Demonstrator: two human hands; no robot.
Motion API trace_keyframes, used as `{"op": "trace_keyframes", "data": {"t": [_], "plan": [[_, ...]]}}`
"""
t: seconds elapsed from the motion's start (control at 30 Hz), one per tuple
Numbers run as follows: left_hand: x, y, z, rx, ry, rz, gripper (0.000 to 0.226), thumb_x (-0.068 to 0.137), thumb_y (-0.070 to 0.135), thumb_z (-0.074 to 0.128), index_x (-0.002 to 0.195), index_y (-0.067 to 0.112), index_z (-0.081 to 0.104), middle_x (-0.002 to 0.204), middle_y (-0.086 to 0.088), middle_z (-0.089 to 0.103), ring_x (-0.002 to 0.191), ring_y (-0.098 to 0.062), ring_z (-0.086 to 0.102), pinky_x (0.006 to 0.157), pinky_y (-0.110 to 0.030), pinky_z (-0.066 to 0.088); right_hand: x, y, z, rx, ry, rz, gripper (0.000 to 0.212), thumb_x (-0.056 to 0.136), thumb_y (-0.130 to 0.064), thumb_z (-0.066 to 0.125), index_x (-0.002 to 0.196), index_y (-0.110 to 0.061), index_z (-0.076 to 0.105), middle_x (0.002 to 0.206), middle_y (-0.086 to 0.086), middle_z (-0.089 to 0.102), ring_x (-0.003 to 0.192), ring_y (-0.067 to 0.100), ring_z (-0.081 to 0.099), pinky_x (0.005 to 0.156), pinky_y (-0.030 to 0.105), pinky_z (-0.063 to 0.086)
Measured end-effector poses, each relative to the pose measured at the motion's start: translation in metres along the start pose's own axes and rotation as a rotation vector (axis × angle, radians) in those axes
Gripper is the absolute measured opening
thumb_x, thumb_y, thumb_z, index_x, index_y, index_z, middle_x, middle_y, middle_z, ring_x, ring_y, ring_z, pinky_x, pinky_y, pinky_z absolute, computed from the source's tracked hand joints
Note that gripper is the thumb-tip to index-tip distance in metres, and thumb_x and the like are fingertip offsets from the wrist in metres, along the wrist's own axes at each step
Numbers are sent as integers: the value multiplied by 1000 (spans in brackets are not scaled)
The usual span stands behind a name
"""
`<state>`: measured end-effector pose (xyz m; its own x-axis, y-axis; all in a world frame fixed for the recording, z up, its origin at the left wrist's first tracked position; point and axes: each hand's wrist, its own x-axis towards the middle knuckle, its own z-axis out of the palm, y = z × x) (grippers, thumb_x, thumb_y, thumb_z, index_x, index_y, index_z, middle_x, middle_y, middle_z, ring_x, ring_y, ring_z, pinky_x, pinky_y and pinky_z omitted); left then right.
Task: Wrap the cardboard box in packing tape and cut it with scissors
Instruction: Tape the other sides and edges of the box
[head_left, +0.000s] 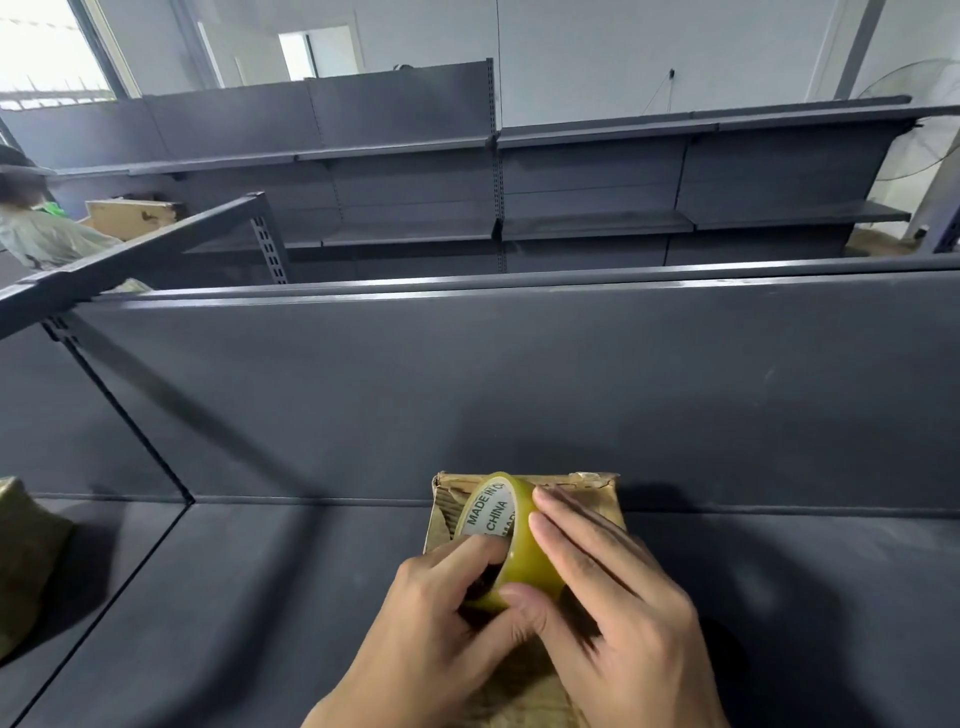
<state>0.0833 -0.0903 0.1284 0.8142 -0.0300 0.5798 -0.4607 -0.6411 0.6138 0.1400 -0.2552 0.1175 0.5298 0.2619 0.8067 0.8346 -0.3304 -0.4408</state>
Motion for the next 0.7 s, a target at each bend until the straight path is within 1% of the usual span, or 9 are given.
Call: {"op": "trace_keyframes", "data": {"t": [0.07,0.13,0.23,0.3,0.4,0.47,0.57,0.67,0.7], "plan": [[1,1,-2,-8,15,11,28,88,52,75,99,28,66,78,17,60,59,-2,50,53,-14,39,1,1,-2,81,-18,81,48,90,-45,70,125,-12,71,136,-6,65,128,10,59,96,33,57],[1,4,-4,-9,6,29,38,81,49,83,108,26,71,85,17,67,66,-2,61,58,-14,46,2,3,-6,160,-36,230,49,91,-48,66,129,-17,69,135,-16,64,127,2,58,99,27,54],[-1,4,-6,8,-10,11,48,79,39,88,122,27,70,101,21,73,82,-1,70,67,-16,52,4,8,-9,255,-98,433,53,91,-60,58,136,-32,63,134,-29,61,128,-5,54,101,30,53],[-1,3,-5,-9,8,3,48,80,34,88,124,27,70,100,23,72,80,2,70,67,-12,50,3,7,-7,206,-162,378,58,93,-60,57,144,-32,55,145,-25,53,136,-3,47,105,33,51],[-1,0,-2,-66,49,-37,48,81,40,85,125,32,68,92,15,74,70,-3,69,60,-15,53,2,6,-1,55,-182,218,56,98,-56,53,148,-32,49,154,-20,45,143,2,41,108,32,48],[-2,-3,0,-104,70,-69,48,82,42,85,126,32,69,87,8,74,65,-9,69,55,-23,56,2,6,1,-6,-141,147,51,99,-51,54,145,-29,52,153,-18,47,142,6,44,107,33,49],[-2,-7,1,-142,78,-91,50,82,44,84,128,33,68,88,3,75,67,-20,71,53,-36,58,2,5,3,-30,-106,81,50,97,-44,58,140,-19,61,149,-12,53,141,9,47,104,40,52],[-1,-8,1,-125,83,-86,46,83,49,82,125,36,68,84,8,72,63,-10,66,52,-32,56,2,4,3,-35,-59,41,48,94,-40,64,133,-13,66,144,-6,59,137,14,52,99,42,55],[-1,-8,2,-123,82,-87,42,83,48,82,122,36,69,83,8,71,63,-11,65,53,-33,55,2,4,3,-43,-32,22,46,92,-39,67,129,-11,69,141,-4,61,134,16,55,97,42,56]]}}
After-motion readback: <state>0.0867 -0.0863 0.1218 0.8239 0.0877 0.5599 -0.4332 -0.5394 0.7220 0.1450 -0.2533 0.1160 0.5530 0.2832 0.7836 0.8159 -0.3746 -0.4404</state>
